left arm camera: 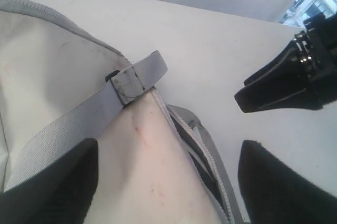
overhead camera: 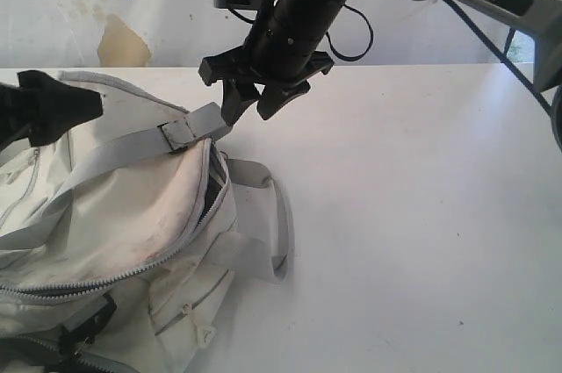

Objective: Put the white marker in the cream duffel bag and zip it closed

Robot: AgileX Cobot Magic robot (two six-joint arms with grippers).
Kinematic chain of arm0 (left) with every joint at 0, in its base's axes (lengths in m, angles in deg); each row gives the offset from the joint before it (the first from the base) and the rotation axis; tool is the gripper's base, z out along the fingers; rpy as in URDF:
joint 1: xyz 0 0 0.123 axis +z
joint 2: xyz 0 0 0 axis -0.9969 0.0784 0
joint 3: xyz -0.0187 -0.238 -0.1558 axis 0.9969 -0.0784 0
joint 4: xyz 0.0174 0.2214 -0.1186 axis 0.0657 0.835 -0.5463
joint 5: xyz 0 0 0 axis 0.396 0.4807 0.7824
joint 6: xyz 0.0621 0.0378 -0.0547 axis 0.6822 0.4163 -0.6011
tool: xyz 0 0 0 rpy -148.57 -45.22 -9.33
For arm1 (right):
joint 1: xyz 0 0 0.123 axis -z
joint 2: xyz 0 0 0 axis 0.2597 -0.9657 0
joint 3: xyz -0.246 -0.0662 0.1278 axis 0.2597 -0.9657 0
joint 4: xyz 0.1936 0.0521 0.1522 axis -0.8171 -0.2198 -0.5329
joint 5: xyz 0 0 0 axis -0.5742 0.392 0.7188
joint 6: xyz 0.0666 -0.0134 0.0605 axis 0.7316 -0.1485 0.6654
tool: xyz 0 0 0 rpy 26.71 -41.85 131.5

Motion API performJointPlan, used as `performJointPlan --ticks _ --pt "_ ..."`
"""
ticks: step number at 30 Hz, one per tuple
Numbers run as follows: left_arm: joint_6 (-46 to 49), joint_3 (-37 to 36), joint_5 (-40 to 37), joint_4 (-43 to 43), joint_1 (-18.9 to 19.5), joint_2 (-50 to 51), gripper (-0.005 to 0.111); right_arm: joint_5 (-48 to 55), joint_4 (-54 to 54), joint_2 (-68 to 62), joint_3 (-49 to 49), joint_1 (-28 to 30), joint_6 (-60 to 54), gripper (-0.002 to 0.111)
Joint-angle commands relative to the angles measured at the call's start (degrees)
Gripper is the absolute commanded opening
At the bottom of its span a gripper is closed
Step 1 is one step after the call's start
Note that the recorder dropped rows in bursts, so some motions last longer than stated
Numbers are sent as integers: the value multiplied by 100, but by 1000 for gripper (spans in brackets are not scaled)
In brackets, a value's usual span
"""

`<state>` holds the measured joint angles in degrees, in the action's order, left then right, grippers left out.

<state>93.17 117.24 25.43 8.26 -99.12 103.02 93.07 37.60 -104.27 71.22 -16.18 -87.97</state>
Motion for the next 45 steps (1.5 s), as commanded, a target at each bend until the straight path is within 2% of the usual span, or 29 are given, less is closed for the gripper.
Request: performJointPlan --ticks 1,9,18,21,28,42,45 --pt "-958 766 -481 1176 -23 736 82 0 -30 70 29 42 27 50" --pt "-3512 2349 -1648 4034 4 1980 82 0 154 70 29 64 175 50" --pt "-3891 3677 -3003 4037 845 3112 82 0 134 70 29 396 175 50" --pt "-4143 4051 -3239 4175 979 3534 82 0 134 70 29 532 175 50" --pt "-4266 4604 -2779 4228 1002 4294 82 0 134 60 -10 749 164 50" --pt "-4230 4581 -2057 4198 980 4980 82 0 -30 -375 -87 760 153 50" --pt "-4230 4581 -2052 3954 980 5154 82 0 -66 -384 -87 760 142 50"
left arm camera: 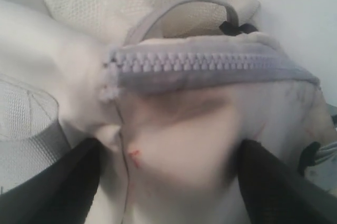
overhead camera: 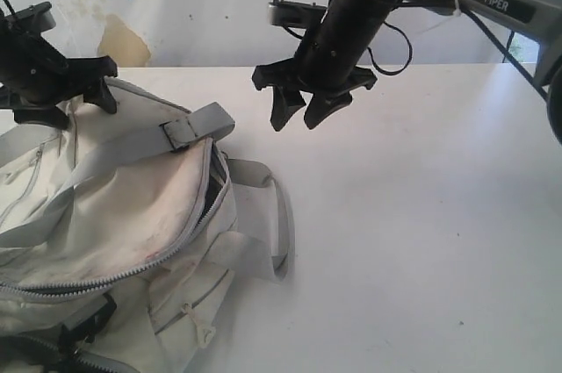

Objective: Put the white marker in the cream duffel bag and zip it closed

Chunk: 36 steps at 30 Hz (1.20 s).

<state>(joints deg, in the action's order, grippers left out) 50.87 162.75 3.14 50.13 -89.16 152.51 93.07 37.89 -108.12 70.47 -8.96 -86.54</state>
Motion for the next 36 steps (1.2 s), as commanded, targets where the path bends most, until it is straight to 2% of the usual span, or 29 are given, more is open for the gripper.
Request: performJointPlan --ticks 1,5,7,10,14,18,25,28,32,36 --pt "0 29 166 -291 -16 260 82 0 -95 1 -12 38 -16 50" --pt "0 29 88 -502 -16 418 82 0 -95 1 -12 38 -16 50" --pt "0 29 151 -525 -16 455 77 0 -108 -4 -12 38 -16 50" --pt "0 29 311 -601 -16 482 53 0 -261 -4 -12 38 -16 50" --pt "53 69 353 -720 6 481 1 -175 -719 -4 -12 38 -37 50" --pt "54 357 -137 -811 75 481 0 -397 -1168 -51 -12 38 -126 50" --pt "128 941 -1350 -1895 568 481 0 -776 -1947 -446 -12 38 -322 50" --pt "166 1024 -1732 -2025 693 481 0 -1193 -2363 -623 -12 38 -619 50" --pt "310 1024 -2004 -2031 695 481 0 -1831 -2881 -856 -12 -28 -963 50" --pt "324 1024 -2191 -2046 695 481 0 -2325 -2939 -1036 -2 -191 -963 46"
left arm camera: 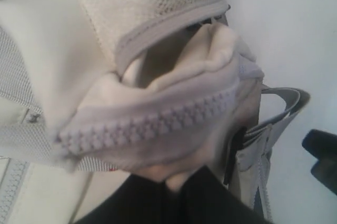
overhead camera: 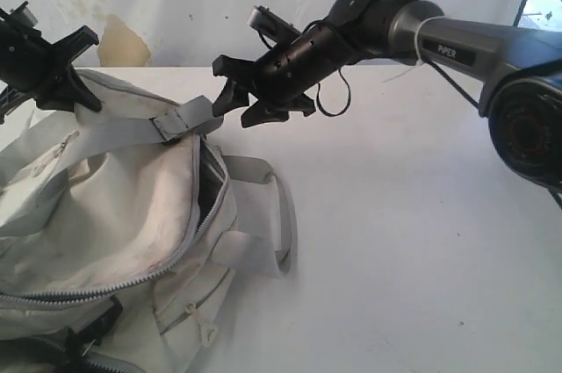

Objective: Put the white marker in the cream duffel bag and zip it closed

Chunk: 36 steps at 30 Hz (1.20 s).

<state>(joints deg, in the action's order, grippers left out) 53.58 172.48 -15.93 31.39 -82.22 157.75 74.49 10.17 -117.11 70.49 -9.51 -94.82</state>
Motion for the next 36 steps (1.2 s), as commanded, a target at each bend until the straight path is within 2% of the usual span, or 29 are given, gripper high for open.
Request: performJointPlan --ticks 1,6,11,22,26,31,36 --pt "64 51 -324 -171 1 -43 0 -533 -166 -165 -4 -177 -135 45" --pt "138 51 -347 -171 1 -43 0 -786 -110 -421 -4 -251 438 43" --pt "197 51 -407 -171 1 -43 0 -557 -82 -589 -4 -237 1142 43" --pt "329 51 -422 -171 1 -43 0 138 114 -577 -4 -146 1182 43" --pt "331 51 -439 -171 1 -43 0 -175 32 -577 -4 -119 1365 43" --pt "343 51 -464 -171 1 -43 0 -532 -784 -577 -4 -131 1365 43" --pt "342 51 -450 -171 1 -43 0 -932 -875 -628 -4 -292 1615 43"
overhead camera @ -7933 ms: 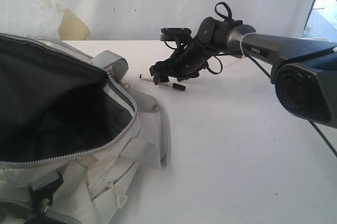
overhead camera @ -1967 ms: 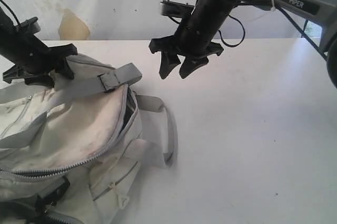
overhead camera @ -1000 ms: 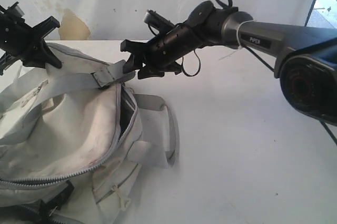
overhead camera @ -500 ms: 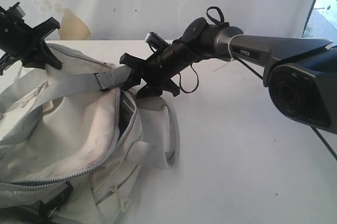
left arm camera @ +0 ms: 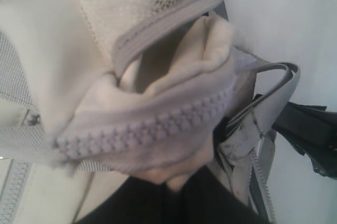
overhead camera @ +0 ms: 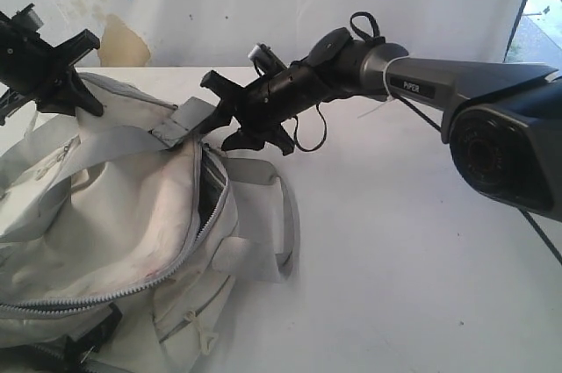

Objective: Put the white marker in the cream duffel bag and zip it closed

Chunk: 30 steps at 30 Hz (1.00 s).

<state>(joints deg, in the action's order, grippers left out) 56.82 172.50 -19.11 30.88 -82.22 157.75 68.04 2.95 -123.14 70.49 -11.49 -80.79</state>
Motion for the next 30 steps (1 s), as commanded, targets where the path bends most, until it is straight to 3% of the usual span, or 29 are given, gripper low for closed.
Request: performJointPlan --ticks 1,5,10,19,28,30 --pt "18 49 -132 -121 1 -43 0 -286 -152 -34 -4 -130 212 43" --pt "21 49 -144 -121 1 -43 0 -247 -111 -48 -4 -167 285 43" --pt "21 49 -144 -121 1 -43 0 -331 554 -71 -4 -167 1404 43" --pt "21 49 -210 -121 1 -43 0 -474 575 -240 -4 -205 2404 42" --pt "21 49 -210 -121 1 -43 0 -517 166 -240 -4 -371 2267 29" --pt "21 49 -209 -109 1 -43 0 -448 151 -240 -4 -371 2099 22"
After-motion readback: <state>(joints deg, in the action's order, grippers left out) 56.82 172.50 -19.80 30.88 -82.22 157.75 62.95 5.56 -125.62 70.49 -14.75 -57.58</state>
